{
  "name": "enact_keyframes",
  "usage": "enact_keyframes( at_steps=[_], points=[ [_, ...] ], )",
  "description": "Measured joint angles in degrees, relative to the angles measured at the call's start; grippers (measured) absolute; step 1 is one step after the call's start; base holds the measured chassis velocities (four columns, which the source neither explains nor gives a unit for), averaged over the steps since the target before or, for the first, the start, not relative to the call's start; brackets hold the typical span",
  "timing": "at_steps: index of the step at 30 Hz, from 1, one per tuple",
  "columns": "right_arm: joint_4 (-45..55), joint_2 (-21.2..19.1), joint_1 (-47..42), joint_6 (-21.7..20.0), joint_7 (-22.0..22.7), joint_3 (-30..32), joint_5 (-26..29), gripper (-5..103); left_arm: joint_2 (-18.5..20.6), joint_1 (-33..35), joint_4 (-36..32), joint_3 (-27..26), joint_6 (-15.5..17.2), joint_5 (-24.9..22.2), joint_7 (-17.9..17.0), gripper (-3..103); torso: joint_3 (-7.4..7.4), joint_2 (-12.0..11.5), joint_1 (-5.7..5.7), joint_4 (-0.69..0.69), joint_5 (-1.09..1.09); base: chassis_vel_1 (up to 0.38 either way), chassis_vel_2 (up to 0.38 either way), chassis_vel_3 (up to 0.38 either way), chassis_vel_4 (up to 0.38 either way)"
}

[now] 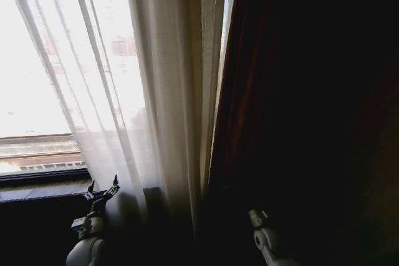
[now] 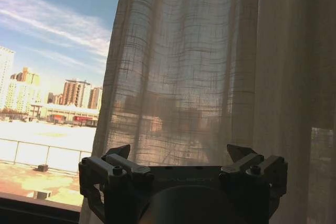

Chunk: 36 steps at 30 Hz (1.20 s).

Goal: Open the curtains by pulling them apart, changing their state from closed to fully open.

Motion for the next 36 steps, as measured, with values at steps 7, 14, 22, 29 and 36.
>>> enact_keyframes(
  at_steps=[7, 14, 22, 29, 36],
  points=[
    [0.74, 0.27, -0.25, 0.28, -0.52, -0.38, -0.05, 100, 0.0, 0.0, 0.0, 0.01, 0.0, 0.0, 0.0, 100, 0.0, 0.0, 0.0, 0.0, 0.0, 0.023, 0.001, -0.017, -0.003],
    [2.11, 0.07, -1.27, 0.45, -0.83, -0.34, 0.1, 100, 0.0, 0.0, 0.0, 0.01, 0.0, 0.0, 0.01, 100, 0.0, 0.0, 0.01, 0.01, 0.0, 0.168, 0.027, -0.176, -0.027],
    [2.78, 0.34, -1.88, 0.48, -1.06, -0.42, -0.19, 100, 0.0, 0.0, 0.0, -0.01, 0.0, 0.0, 0.0, 100, -0.01, 0.0, -0.02, 0.02, -0.01, 0.322, 0.113, -0.304, -0.105],
    [1.94, 1.39, -0.55, 0.01, -1.09, -0.77, -1.41, 100, 0.0, 0.0, 0.0, -0.01, 0.0, 0.0, 0.0, 100, 0.0, 0.0, -0.02, 0.0, 0.0, 0.37, 0.21, -0.396, -0.207],
    [0.69, 2.54, 0.27, -0.09, -2.78, -1.04, -1.61, 100, 0.0, 0.0, 0.0, -0.01, 0.0, 0.0, 0.0, 100, -0.01, 0.01, -0.02, 0.01, 0.01, 0.395, 0.309, -0.383, -0.308]
  ],
)
